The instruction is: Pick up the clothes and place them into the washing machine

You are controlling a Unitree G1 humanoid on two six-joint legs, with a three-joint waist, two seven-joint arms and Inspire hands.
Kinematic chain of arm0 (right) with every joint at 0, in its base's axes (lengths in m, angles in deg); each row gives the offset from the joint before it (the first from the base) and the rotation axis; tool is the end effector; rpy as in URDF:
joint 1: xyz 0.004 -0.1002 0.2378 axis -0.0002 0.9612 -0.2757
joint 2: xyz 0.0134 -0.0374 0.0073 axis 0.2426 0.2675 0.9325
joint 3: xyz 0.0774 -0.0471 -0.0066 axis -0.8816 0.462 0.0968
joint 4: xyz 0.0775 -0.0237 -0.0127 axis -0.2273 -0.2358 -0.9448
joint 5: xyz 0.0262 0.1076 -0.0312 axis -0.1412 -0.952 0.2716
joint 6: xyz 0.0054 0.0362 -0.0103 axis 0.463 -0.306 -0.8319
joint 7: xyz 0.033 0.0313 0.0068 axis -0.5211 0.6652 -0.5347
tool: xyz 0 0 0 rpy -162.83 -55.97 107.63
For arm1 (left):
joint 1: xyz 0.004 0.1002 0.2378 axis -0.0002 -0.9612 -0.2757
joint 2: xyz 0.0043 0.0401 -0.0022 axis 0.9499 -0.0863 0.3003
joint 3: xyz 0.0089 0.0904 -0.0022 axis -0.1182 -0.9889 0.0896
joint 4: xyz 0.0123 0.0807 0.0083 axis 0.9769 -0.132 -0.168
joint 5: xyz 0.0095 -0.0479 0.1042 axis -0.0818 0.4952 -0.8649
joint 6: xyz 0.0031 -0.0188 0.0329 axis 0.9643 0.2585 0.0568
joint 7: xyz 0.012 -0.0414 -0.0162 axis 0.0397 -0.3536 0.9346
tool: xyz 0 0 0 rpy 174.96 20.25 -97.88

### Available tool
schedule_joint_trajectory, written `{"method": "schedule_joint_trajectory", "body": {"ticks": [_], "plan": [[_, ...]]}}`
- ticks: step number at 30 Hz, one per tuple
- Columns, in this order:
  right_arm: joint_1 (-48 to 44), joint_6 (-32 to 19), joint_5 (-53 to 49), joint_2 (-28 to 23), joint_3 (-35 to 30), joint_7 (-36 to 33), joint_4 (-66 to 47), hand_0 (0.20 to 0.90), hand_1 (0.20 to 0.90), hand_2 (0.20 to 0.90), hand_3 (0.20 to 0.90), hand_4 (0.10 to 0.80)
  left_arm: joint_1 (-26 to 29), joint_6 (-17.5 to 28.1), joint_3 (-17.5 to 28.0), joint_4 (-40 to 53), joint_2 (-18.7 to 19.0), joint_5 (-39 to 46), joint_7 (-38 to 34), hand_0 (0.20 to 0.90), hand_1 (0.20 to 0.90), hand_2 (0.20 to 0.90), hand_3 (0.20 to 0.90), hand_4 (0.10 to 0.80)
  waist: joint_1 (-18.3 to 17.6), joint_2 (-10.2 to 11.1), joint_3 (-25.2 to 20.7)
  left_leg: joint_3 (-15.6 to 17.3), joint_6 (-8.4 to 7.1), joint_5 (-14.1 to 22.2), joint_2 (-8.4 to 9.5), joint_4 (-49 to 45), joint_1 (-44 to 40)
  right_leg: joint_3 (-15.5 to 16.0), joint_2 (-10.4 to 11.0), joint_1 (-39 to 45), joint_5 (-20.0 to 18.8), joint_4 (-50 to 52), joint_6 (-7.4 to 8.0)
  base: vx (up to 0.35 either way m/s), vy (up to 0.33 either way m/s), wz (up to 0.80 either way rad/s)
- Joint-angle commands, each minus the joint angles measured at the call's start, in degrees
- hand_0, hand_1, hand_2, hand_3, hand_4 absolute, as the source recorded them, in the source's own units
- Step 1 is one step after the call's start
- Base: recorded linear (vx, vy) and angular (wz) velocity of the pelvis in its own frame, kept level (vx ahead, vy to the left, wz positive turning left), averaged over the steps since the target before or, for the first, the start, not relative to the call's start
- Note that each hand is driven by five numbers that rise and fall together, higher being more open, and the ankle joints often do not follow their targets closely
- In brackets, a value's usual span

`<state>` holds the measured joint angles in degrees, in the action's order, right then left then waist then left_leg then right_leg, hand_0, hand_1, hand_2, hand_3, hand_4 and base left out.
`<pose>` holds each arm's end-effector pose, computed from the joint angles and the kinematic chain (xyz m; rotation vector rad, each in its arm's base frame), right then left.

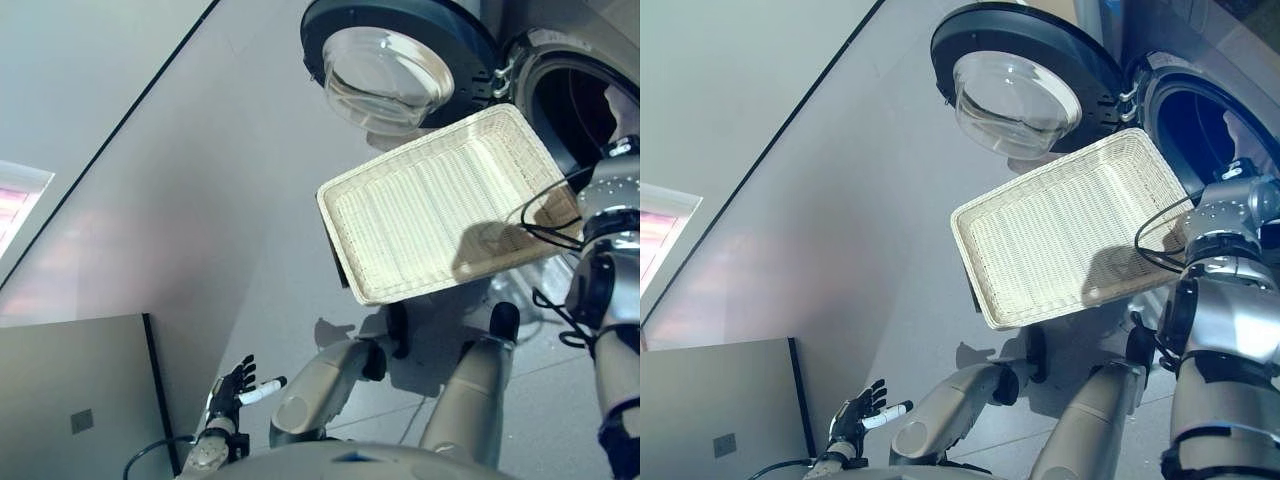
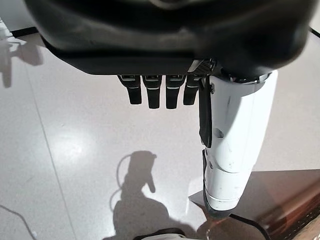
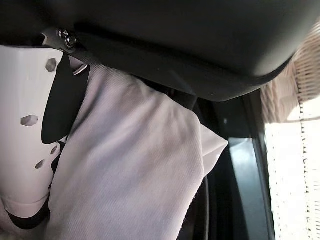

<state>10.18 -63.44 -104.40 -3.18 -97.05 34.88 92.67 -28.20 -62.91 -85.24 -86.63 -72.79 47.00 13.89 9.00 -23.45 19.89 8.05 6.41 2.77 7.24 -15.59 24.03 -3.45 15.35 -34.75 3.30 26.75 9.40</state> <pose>0.3192 -0.3471 0.2266 0.8730 -0.3142 -1.1667 0.0733 0.1685 -0.1091 0.0442 0.8295 0.0882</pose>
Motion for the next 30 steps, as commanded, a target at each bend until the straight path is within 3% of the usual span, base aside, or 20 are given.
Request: {"method": "schedule_joint_trajectory", "body": {"ticks": [1,30], "plan": [[-12.7,-8.0,9.8,-17.9,13.6,3.4,-9.5,0.9,0.9,0.9,0.9,0.8,-3.7,0.8,2.6,-1.8,3.6,0.8,-1.5,0.9,0.9,0.9,0.9,0.8,0.0,-0.9,-8.2,-5.4,-6.75,-1.6,-1.63,2.0,1.0,6.6,-5.2,6.2,5.4,0.0,-5.63,0.048,-0.007,0.03],[-12.1,-6.7,8.9,-16.3,13.4,3.6,-5.8,0.9,0.9,0.9,0.9,0.8,-3.0,0.4,1.9,-3.9,2.4,1.6,-2.2,0.9,0.9,0.9,0.9,0.8,-0.5,-0.8,-9.0,-5.9,-7.1,-2.7,-1.88,4.2,0.0,6.2,-5.6,7.6,4.0,-2.9,-6.12,0.011,-0.004,0.01]]}}
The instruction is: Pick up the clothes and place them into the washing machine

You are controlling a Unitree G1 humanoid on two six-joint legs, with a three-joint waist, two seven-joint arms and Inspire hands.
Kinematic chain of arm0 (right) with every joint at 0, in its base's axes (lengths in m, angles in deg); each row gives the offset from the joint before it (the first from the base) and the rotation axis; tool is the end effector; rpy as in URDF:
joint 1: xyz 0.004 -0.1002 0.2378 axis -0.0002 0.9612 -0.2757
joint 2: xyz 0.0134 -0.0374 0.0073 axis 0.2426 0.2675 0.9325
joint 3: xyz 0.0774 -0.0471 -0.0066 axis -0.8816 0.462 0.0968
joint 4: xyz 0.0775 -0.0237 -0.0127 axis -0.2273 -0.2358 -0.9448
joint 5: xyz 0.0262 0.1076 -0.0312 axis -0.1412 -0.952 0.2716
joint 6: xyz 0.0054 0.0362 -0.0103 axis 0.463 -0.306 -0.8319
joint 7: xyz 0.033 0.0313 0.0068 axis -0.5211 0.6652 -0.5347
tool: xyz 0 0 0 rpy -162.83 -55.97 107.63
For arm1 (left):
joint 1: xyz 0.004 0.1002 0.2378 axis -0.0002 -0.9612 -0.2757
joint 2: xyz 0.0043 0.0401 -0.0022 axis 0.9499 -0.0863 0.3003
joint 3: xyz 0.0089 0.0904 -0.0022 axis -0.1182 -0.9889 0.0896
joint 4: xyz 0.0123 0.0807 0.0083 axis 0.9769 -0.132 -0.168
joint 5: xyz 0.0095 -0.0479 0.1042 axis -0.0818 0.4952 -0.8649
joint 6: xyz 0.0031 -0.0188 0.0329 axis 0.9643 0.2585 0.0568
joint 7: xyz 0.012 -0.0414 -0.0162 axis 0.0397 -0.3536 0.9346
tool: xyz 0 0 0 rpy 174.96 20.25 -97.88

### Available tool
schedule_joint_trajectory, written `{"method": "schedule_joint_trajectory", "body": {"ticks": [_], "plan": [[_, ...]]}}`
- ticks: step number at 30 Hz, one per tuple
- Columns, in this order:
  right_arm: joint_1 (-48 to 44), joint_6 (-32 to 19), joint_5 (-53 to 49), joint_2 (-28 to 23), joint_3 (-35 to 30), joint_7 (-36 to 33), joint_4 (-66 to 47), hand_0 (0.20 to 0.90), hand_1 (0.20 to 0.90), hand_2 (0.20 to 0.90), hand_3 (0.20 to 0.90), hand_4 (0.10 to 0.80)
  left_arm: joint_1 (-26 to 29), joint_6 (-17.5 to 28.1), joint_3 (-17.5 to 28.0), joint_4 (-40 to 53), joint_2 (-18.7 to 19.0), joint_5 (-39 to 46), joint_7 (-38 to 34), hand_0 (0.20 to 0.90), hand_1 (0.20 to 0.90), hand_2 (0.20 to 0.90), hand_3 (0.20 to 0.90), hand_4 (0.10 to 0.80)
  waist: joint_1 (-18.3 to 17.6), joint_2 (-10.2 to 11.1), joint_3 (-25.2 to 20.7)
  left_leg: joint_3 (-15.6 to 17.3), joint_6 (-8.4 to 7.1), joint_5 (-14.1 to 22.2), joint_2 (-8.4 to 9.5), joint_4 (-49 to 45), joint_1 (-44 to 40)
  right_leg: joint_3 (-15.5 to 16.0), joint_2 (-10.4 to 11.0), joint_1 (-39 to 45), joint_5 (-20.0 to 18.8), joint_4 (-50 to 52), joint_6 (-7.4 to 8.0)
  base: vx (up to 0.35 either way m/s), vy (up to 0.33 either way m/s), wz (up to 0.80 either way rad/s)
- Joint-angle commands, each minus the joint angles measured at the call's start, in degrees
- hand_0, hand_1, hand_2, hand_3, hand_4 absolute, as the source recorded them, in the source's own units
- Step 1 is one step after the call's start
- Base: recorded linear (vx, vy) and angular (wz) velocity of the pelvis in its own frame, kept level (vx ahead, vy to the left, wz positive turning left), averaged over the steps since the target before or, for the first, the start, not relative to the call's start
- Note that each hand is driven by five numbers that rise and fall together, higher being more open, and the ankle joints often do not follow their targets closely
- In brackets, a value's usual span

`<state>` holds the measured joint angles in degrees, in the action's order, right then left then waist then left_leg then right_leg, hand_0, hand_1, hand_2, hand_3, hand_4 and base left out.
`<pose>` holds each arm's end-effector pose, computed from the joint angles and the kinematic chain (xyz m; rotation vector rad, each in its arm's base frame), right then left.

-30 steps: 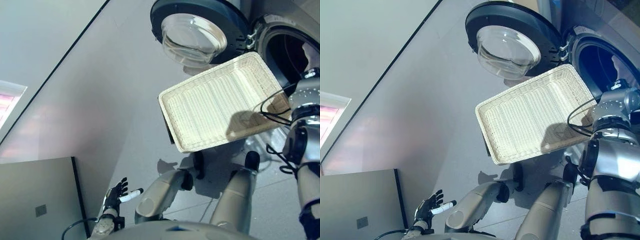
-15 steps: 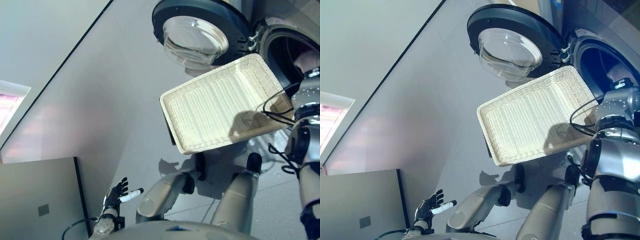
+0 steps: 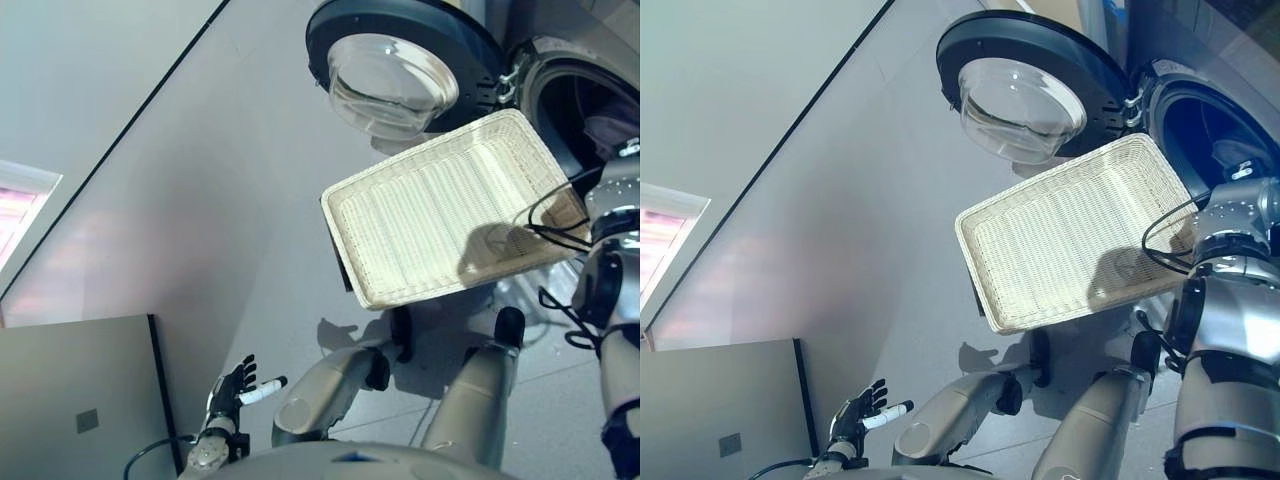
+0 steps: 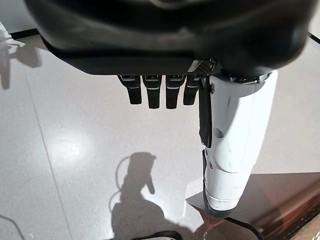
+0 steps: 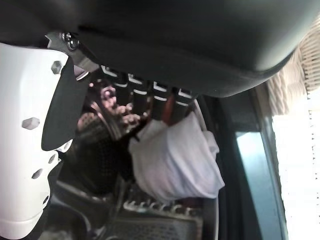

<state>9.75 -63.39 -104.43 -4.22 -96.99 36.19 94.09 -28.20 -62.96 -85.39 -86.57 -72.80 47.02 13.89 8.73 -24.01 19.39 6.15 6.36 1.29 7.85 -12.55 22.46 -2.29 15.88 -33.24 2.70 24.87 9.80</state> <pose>0.3158 -0.3524 0.2271 0.8643 -0.3224 -1.1690 0.0733 0.1680 -0.1091 0.0441 0.8299 0.0856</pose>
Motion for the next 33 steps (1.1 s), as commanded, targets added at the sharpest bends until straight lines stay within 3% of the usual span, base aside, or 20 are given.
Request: {"method": "schedule_joint_trajectory", "body": {"ticks": [1,11,22,26,28,33], "plan": [[-11.4,-6.7,9.1,-15.1,13.3,2.2,-7.5,0.9,0.9,0.9,0.9,0.8,-3.0,0.5,2.1,-4.1,2.4,1.6,-2.2,0.9,0.9,0.9,0.9,0.8,-0.3,-0.3,-8.5,-4.0,-7.06,-1.3,-2.52,1.2,1.5,5.0,-6.1,6.0,4.6,-1.0,-6.51,0.0,0.0,0.0],[-7.7,-5.9,10.1,-11.4,12.0,2.9,-7.6,0.9,0.9,0.9,0.9,0.8,-2.8,0.6,2.5,-4.6,1.9,2.3,-2.1,0.9,0.9,0.9,0.9,0.8,-0.6,0.2,-8.3,-3.9,-6.98,-0.8,-2.72,1.0,1.0,4.4,-6.4,6.4,4.9,-1.0,-6.54,-0.007,0.002,0.0],[8.3,-3.8,9.8,1.3,4.7,6.4,-5.4,0.9,0.9,0.9,0.9,0.8,-1.7,0.3,3.6,-4.8,1.7,1.5,-1.3,0.9,0.9,0.9,0.9,0.8,0.3,2.2,-8.6,-5.9,-7.27,-2.1,-3.31,1.7,-0.9,6.6,-6.8,10.6,3.7,-3.7,-6.77,-0.007,-0.035,0.02],[15.6,-2.5,9.5,6.4,2.4,8.7,-3.9,0.9,0.9,0.9,0.9,0.8,-0.8,-0.1,4.3,-5.4,2.4,-0.1,-0.9,0.9,0.9,0.9,0.9,0.8,1.1,4.5,-9.5,-7.7,-7.62,-2.5,-3.6,2.5,-3.3,8.8,-6.6,14.2,3.6,-5.6,-6.7,0.064,-0.11,0.22],[21.8,-1.4,10.4,10.5,1.9,10.5,-4.0,0.9,0.9,0.9,0.9,0.8,-0.6,-0.5,6.0,-6.0,2.7,-1.1,-0.7,0.9,0.9,0.9,0.9,0.8,1.8,6.7,-10.3,-9.2,-7.9,-3.1,-3.93,4.1,-5.6,10.9,-6.6,17.4,3.4,-7.6,-6.68,0.1,-0.173,0.34],[30.3,0.3,13.2,14.4,2.3,13.2,-3.9,0.9,0.9,0.9,0.9,0.8,-0.7,-0.8,8.1,-7.0,3.3,-2.5,-0.2,0.9,0.9,0.9,0.9,0.8,2.0,10.7,-11.6,-11.4,-8.22,-3.9,-4.42,6.2,-8.7,14.3,-6.8,22.5,3.0,-11.0,-6.7,0.064,-0.098,0.31]]}}
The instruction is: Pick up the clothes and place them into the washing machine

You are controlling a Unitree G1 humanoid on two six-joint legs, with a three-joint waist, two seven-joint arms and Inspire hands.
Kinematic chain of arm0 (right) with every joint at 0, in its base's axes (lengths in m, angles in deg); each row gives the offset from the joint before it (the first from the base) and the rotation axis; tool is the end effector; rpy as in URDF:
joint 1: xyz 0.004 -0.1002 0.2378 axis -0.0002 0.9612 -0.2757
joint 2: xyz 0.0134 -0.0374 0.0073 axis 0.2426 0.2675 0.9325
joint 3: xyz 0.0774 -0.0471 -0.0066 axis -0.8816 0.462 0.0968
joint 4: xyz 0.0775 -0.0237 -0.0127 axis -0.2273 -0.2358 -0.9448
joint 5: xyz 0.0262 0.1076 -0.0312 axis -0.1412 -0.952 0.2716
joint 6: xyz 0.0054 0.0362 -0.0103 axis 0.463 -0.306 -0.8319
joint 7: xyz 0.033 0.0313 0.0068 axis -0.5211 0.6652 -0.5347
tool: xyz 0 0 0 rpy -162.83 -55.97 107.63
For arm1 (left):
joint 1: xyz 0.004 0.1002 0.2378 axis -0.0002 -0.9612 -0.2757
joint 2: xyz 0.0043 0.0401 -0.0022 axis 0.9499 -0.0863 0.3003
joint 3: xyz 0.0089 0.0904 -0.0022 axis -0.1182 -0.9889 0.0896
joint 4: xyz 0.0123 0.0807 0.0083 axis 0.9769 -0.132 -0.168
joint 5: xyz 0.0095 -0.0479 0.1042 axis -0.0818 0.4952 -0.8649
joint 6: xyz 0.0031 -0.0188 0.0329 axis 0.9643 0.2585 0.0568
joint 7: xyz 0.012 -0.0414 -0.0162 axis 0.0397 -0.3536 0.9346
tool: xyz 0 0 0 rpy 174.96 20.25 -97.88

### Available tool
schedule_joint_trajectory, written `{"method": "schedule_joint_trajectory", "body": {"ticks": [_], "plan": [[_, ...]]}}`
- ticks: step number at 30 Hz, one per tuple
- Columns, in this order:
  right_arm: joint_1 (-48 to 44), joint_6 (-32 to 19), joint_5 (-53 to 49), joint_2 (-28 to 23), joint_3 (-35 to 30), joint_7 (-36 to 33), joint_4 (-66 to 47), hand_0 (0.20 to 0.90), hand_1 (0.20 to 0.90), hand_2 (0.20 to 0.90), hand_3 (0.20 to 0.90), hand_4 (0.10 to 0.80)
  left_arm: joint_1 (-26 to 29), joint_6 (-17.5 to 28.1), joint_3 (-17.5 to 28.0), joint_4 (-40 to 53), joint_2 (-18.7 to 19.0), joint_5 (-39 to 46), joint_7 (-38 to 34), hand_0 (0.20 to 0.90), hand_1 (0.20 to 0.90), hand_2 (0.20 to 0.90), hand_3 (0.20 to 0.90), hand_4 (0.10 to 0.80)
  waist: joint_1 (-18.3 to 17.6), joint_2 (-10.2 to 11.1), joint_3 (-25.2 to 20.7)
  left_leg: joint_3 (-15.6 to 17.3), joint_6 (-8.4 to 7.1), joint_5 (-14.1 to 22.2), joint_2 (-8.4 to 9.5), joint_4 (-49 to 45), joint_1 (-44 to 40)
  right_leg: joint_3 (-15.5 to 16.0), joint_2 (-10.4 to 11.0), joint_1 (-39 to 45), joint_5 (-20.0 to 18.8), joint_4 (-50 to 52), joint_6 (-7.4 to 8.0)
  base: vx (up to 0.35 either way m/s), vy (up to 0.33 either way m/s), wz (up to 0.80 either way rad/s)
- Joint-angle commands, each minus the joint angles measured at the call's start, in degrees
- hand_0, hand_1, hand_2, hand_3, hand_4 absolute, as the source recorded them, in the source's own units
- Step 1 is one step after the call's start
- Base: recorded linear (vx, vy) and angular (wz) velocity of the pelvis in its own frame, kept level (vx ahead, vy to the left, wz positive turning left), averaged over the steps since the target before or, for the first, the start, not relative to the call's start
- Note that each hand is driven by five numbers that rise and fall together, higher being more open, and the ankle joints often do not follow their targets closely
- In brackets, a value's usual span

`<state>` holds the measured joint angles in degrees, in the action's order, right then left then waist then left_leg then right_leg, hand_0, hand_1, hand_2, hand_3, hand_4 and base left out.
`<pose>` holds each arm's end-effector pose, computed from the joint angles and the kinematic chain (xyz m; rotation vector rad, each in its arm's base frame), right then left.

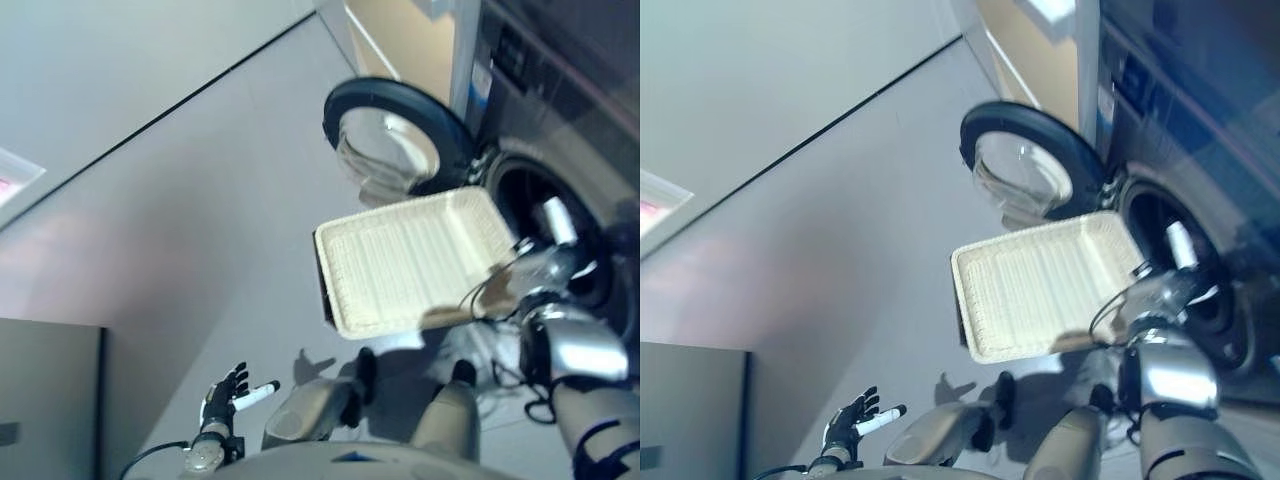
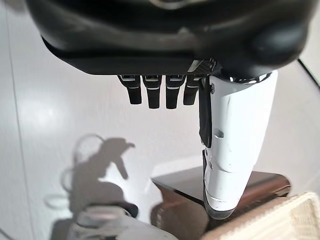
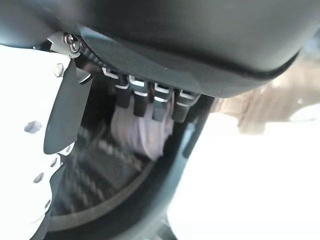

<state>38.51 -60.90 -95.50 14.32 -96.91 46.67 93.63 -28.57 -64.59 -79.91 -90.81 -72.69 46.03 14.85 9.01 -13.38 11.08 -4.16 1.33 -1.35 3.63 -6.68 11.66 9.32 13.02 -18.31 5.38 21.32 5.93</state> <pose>0.2709 -0.2962 0.0266 0.5567 0.2704 -1.0495 0.0610 0.1855 -0.1141 0.0508 0.9160 0.1713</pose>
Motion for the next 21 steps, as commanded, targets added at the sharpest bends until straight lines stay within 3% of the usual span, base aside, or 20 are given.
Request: {"method": "schedule_joint_trajectory", "body": {"ticks": [1,3,6,15,21], "plan": [[4.1,-2.1,4.7,-3.1,2.1,3.3,-4.6,0.9,0.9,0.9,0.9,0.8,-0.5,0.9,3.5,-2.9,3.5,-1.9,-1.0,0.9,0.9,0.9,0.9,0.8,1.7,1.3,-3.8,-1.7,-3.28,-1.5,-0.32,0.9,1.2,3.6,-4.1,8.9,0.2,-8.6,-2.79,0.07,-0.111,0.32],[7.9,-1.2,5.3,-2.3,1.1,4.7,-3.2,0.9,0.9,0.9,0.9,0.8,-0.5,0.7,4.3,-3.1,3.9,-2.9,-0.6,0.9,0.9,0.9,0.9,0.8,2.1,3.2,-4.8,-2.9,-3.46,-1.7,-0.56,1.8,-0.2,5.3,-4.2,11.4,0.0,-10.5,-2.67,0.078,-0.112,0.41],[14.5,0.5,14.0,1.0,5.6,6.8,-3.8,0.9,0.9,0.9,0.9,0.8,0.0,0.8,5.3,-3.9,4.2,-5.3,-0.2,0.9,0.9,0.9,0.9,0.8,2.9,6.9,-6.6,-4.1,-3.72,-2.0,-1.12,3.1,-2.6,7.8,-4.8,15.6,-1.1,-13.7,-2.2,0.049,-0.09,0.31],[28.1,2.0,30.6,6.2,11.7,8.2,-9.2,0.9,0.9,0.9,0.9,0.8,1.8,2.0,7.7,-6.7,4.3,-9.2,0.1,0.9,0.9,0.9,0.9,0.8,3.3,12.0,-10.3,-6.0,-4.49,-2.7,-2.14,5.7,-6.2,10.8,-5.7,20.7,-3.0,-18.3,-1.39,-0.011,-0.031,0.21],[33.7,3.8,41.5,9.2,16.1,7.4,-6.1,0.9,0.9,0.9,0.9,0.8,4.2,1.8,6.9,-10.2,4.1,-11.0,1.4,0.9,0.9,0.9,0.9,0.8,4.3,13.6,-11.8,-8.4,-5.4,-3.9,-2.37,7.0,-6.9,14.0,-5.8,22.7,-4.0,-20.0,-0.88,-0.041,0.002,0.25]]}}
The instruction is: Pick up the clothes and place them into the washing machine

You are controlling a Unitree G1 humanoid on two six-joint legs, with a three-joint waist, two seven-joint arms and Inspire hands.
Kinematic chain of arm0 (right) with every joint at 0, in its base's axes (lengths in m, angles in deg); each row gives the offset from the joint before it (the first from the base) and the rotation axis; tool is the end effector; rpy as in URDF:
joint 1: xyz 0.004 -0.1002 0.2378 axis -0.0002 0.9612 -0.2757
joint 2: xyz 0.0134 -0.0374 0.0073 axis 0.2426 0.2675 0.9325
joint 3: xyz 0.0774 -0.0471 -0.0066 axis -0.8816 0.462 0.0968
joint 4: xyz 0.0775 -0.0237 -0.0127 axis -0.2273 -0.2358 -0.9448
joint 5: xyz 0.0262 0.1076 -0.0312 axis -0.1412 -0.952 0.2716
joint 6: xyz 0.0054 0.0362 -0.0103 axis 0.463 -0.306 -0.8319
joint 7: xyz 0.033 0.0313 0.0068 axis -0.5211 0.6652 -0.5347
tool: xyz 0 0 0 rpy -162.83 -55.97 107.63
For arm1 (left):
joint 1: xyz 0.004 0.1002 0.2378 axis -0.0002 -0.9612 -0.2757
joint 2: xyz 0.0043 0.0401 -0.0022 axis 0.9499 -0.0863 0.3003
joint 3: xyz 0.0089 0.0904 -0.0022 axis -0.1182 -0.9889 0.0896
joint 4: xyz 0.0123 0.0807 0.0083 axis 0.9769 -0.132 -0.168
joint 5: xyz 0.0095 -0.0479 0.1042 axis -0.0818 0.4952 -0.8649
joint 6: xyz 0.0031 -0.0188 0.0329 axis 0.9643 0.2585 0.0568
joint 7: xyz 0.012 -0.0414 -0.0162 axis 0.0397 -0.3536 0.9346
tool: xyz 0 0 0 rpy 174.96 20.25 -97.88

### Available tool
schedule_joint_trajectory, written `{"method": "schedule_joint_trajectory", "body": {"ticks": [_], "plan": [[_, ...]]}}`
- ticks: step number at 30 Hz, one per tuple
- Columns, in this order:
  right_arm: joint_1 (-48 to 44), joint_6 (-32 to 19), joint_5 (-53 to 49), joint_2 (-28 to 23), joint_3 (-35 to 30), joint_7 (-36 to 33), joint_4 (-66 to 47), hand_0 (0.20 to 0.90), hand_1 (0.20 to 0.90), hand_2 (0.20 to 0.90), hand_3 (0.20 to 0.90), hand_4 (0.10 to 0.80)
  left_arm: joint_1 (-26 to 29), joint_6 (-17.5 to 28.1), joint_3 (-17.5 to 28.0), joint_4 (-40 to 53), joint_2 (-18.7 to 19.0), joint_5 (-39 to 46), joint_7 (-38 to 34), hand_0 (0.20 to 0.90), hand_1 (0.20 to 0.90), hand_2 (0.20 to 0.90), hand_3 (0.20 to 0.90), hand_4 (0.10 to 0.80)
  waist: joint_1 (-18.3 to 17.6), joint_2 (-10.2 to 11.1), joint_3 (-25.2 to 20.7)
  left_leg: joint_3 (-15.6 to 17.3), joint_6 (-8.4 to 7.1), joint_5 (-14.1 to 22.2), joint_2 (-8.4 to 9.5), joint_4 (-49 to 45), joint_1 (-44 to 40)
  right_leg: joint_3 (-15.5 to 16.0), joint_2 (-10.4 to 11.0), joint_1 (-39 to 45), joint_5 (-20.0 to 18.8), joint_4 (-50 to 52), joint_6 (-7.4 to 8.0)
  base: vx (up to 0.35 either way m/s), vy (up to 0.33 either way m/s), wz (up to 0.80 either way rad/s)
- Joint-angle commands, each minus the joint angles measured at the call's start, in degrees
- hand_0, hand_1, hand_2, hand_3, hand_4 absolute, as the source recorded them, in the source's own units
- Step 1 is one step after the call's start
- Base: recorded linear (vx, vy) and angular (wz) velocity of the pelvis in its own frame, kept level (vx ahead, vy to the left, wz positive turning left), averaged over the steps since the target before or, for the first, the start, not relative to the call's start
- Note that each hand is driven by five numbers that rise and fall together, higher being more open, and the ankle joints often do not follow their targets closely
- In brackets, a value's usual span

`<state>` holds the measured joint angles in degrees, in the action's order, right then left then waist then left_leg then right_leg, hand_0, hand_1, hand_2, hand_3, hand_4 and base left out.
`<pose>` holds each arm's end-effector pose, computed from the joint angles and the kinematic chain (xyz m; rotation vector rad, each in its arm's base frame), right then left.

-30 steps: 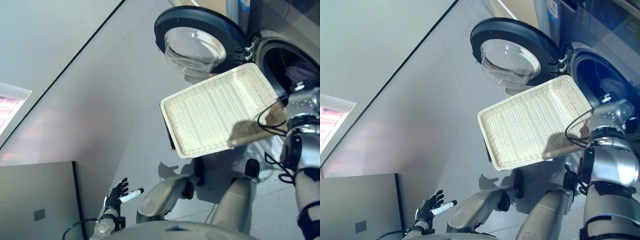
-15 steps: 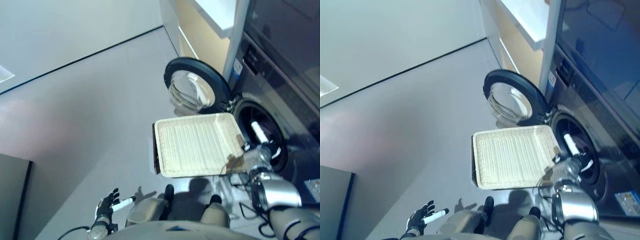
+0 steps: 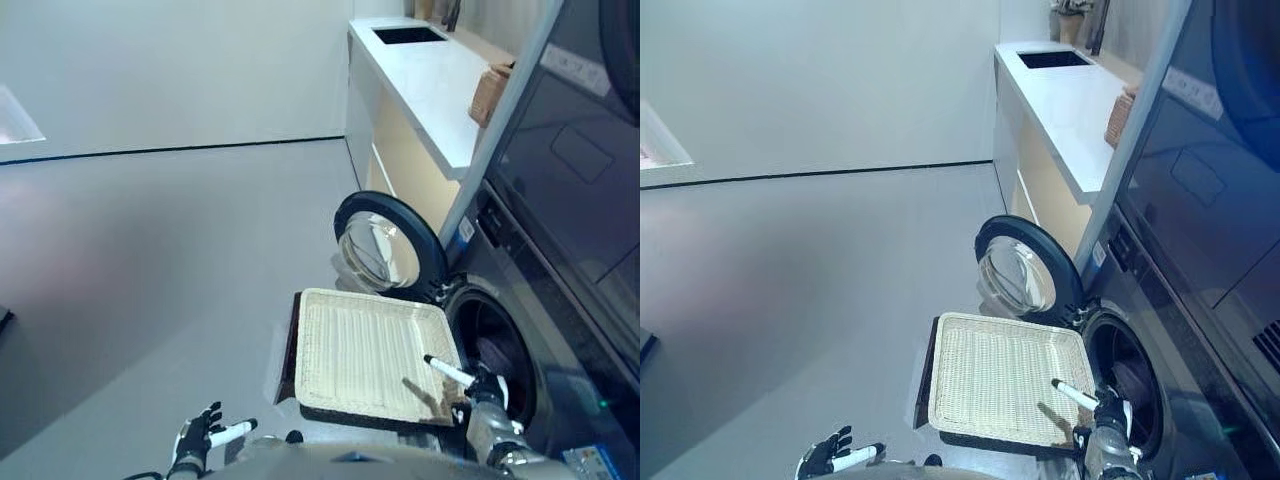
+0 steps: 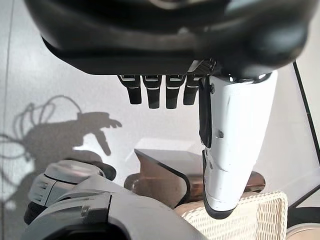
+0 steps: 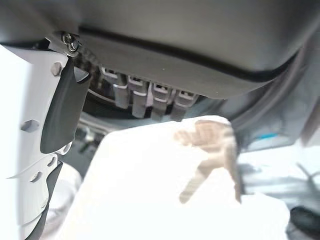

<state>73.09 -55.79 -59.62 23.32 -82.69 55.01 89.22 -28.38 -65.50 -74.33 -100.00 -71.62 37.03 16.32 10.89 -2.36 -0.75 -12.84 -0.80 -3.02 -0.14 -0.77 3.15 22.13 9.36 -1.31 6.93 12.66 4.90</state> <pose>0.0967 -0.2508 -0.1035 -0.1865 0.9801 -0.5084 0.0344 0.2087 -0.1205 0.1793 1.0658 0.1689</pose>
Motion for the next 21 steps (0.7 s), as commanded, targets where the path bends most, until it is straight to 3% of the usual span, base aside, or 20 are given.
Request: {"method": "schedule_joint_trajectory", "body": {"ticks": [1,4,12,21], "plan": [[-0.3,-0.6,8.7,0.3,2.8,-2.2,-0.4,0.9,0.9,0.9,0.9,0.8,4.5,2.7,1.0,-1.7,2.9,-2.3,0.1,0.9,0.9,0.9,0.9,0.8,2.7,2.8,-0.2,-0.3,-3.57,-2.5,1.38,1.3,1.7,2.0,-2.1,6.0,-5.8,-11.7,0.28,-0.025,0.011,0.43],[2.3,0.8,13.0,2.5,5.3,-2.6,1.6,0.9,0.9,0.9,0.9,0.8,6.8,1.9,0.1,-2.6,3.2,-3.8,-0.2,0.9,0.9,0.9,0.9,0.8,3.8,3.3,-1.0,-2.4,-4.08,-3.4,1.66,1.8,2.3,4.2,-2.2,6.6,-6.0,-12.1,0.39,-0.024,0.022,0.44],[6.1,1.6,11.5,4.6,2.9,-2.1,8.6,0.9,0.9,0.9,0.9,0.8,8.3,0.6,-1.4,-5.9,2.0,-6.5,0.1,0.9,0.9,0.9,0.9,0.8,4.8,3.6,-2.0,-6.5,-4.72,-4.3,2.48,2.9,2.1,8.2,-2.3,8.8,-4.9,-12.0,0.15,0.007,0.009,0.35],[7.3,1.4,9.7,4.5,1.0,-2.7,9.8,0.9,0.9,0.9,0.9,0.8,9.8,0.0,-2.0,-7.4,1.7,-6.8,-0.1,0.9,0.9,0.9,0.9,0.8,4.5,3.4,-3.1,-8.7,-5.12,-4.5,3.1,3.2,1.8,9.8,-2.5,9.7,-3.6,-11.2,-0.16,0.013,0.005,0.22]]}}
